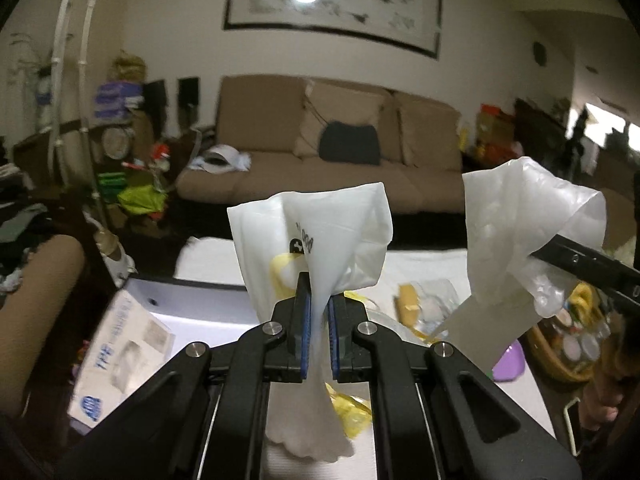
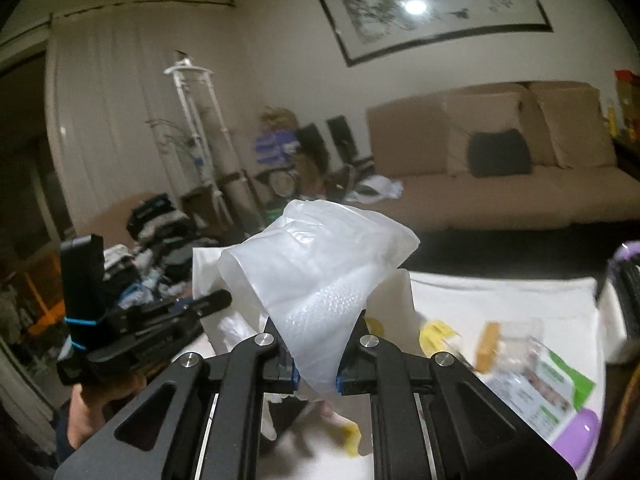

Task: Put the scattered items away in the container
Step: 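Lower the paper bag into the black box with left while right drops the plastic bag in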

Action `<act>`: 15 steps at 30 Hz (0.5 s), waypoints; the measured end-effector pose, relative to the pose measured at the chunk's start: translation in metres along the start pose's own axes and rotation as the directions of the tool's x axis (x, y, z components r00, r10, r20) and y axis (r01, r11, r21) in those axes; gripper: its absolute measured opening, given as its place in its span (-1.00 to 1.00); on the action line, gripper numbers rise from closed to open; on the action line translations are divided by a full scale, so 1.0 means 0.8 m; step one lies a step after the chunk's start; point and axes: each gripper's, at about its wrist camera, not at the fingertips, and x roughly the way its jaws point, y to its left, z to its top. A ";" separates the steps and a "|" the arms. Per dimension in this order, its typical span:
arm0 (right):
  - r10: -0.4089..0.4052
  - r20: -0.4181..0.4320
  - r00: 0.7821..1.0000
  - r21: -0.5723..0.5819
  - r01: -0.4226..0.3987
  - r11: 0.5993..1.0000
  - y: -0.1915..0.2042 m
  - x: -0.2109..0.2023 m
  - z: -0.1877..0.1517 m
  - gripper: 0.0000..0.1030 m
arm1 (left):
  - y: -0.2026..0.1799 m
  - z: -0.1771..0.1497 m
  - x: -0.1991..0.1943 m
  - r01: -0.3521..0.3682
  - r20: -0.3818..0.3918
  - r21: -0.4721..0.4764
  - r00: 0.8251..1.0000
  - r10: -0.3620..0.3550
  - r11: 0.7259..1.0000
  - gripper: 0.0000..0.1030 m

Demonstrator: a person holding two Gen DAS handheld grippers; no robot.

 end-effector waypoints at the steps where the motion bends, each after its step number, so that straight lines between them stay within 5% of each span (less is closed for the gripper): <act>1: 0.013 0.005 1.000 -0.004 -0.013 1.000 0.008 0.005 0.003 -0.80 | 0.009 0.003 -0.007 -0.011 0.013 -0.006 1.000 0.011 1.000 -0.87; 10: 0.168 0.025 0.985 -0.039 -0.167 0.985 0.094 0.081 0.033 -0.80 | 0.127 0.016 -0.076 -0.081 0.112 -0.102 0.989 0.092 0.992 -0.87; 15: 0.254 0.037 0.967 -0.049 -0.252 0.966 0.140 0.122 0.044 -0.80 | 0.197 -0.003 -0.075 -0.165 0.067 -0.188 0.981 0.181 0.968 -0.87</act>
